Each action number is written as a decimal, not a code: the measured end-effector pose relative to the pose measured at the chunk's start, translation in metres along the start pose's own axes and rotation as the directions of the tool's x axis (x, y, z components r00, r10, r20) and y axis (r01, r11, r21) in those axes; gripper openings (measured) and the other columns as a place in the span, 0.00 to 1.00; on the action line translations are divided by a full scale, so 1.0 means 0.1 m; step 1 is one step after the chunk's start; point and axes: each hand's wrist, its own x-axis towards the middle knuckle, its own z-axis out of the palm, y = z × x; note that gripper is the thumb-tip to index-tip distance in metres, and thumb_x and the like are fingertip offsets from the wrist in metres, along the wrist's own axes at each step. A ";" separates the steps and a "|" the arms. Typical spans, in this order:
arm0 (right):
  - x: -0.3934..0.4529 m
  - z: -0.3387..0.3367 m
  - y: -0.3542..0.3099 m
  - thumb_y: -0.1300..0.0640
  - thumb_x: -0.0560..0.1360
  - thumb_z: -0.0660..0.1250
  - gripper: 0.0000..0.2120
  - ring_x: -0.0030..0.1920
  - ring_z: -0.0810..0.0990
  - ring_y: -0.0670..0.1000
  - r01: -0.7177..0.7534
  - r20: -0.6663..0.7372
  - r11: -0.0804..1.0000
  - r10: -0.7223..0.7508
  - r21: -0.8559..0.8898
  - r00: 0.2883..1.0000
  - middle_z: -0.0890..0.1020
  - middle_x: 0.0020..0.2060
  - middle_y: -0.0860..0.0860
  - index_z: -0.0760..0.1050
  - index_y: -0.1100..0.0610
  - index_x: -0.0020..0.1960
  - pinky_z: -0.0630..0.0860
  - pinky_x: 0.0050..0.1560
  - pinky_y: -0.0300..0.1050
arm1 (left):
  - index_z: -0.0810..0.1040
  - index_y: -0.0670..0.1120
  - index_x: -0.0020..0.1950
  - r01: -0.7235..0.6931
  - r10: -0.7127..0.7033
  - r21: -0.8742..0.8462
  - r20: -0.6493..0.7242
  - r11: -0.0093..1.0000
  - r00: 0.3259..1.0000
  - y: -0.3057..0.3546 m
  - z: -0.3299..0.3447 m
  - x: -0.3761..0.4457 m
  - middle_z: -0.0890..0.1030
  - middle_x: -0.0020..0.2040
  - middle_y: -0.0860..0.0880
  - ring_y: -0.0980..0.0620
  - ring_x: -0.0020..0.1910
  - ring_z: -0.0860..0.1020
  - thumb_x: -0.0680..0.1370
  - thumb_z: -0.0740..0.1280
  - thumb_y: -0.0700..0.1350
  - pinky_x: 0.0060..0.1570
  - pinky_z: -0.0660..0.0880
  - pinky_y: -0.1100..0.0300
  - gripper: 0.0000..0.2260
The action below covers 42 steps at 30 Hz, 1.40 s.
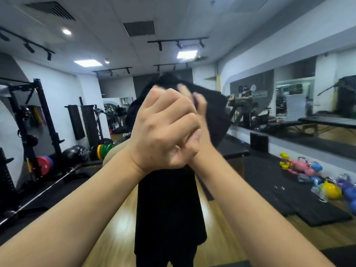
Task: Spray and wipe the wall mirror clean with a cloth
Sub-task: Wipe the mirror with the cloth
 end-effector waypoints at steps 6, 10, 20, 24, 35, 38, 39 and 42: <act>0.49 -0.28 0.55 0.40 0.73 0.60 0.28 0.75 0.61 0.61 -0.558 -0.209 0.830 0.547 0.005 0.811 0.65 0.77 0.45 0.68 0.45 0.73 0.58 0.71 0.65 | 0.79 0.41 0.35 0.049 -0.051 0.049 0.034 0.998 0.998 -0.14 -0.15 -0.09 0.81 0.39 0.45 0.40 0.42 0.80 0.76 0.65 0.42 0.45 0.71 0.43 0.12; 0.41 0.00 0.07 0.44 0.76 0.52 0.27 0.75 0.62 0.64 -0.413 -0.129 0.908 0.402 -0.074 0.907 0.68 0.76 0.49 0.71 0.47 0.73 0.58 0.71 0.67 | 0.79 0.40 0.36 0.090 -0.091 0.071 0.021 0.993 0.996 -0.22 -0.09 0.03 0.80 0.39 0.43 0.39 0.41 0.77 0.77 0.64 0.42 0.44 0.71 0.42 0.12; 0.34 -0.27 0.54 0.43 0.72 0.53 0.30 0.74 0.63 0.61 -0.410 -0.131 0.910 0.401 -0.052 0.907 0.68 0.76 0.47 0.71 0.47 0.72 0.60 0.69 0.64 | 0.79 0.39 0.38 0.036 -0.038 0.087 0.021 0.996 0.999 -0.19 0.00 0.28 0.81 0.41 0.43 0.39 0.41 0.77 0.77 0.65 0.42 0.44 0.69 0.43 0.10; 0.45 -0.24 0.34 0.42 0.73 0.51 0.30 0.76 0.60 0.62 -0.536 -0.182 0.844 0.523 -0.030 0.833 0.65 0.77 0.47 0.69 0.47 0.73 0.56 0.71 0.66 | 0.79 0.40 0.37 0.095 -0.097 0.095 0.023 0.991 0.995 -0.26 -0.02 0.17 0.81 0.41 0.44 0.39 0.41 0.76 0.76 0.65 0.42 0.43 0.70 0.41 0.10; -0.89 0.20 0.12 0.41 0.66 0.71 0.34 0.72 0.68 0.63 -0.021 -0.062 0.995 0.015 -0.100 0.998 0.76 0.68 0.54 0.71 0.51 0.69 0.62 0.71 0.62 | 0.78 0.40 0.39 -0.030 0.029 0.011 0.115 0.999 0.993 0.05 0.21 0.29 0.80 0.41 0.42 0.39 0.41 0.77 0.77 0.65 0.41 0.43 0.69 0.45 0.09; -1.23 0.11 0.38 0.41 0.69 0.69 0.31 0.72 0.67 0.63 -0.175 -0.151 0.972 0.152 -0.154 0.977 0.77 0.68 0.53 0.70 0.51 0.69 0.65 0.68 0.65 | 0.79 0.39 0.42 -0.072 0.095 -0.084 0.310 0.994 0.946 0.15 0.33 0.11 0.81 0.46 0.42 0.38 0.47 0.80 0.79 0.64 0.42 0.47 0.74 0.43 0.09; -1.32 0.08 0.46 0.41 0.70 0.68 0.30 0.72 0.68 0.64 -0.215 -0.164 0.965 0.190 -0.151 0.968 0.77 0.69 0.52 0.71 0.51 0.68 0.66 0.67 0.66 | 0.79 0.39 0.44 -0.089 0.122 -0.104 0.368 0.991 0.922 0.18 0.38 0.04 0.82 0.48 0.41 0.38 0.51 0.81 0.79 0.64 0.43 0.49 0.75 0.42 0.09; -1.56 -0.09 0.77 0.40 0.70 0.67 0.31 0.73 0.67 0.63 -0.328 -0.153 0.937 0.309 -0.118 0.939 0.72 0.74 0.49 0.73 0.50 0.70 0.62 0.69 0.63 | 0.81 0.39 0.50 -0.100 0.160 -0.149 0.476 0.984 0.865 0.30 0.56 -0.11 0.83 0.55 0.42 0.38 0.61 0.81 0.79 0.64 0.43 0.57 0.77 0.40 0.10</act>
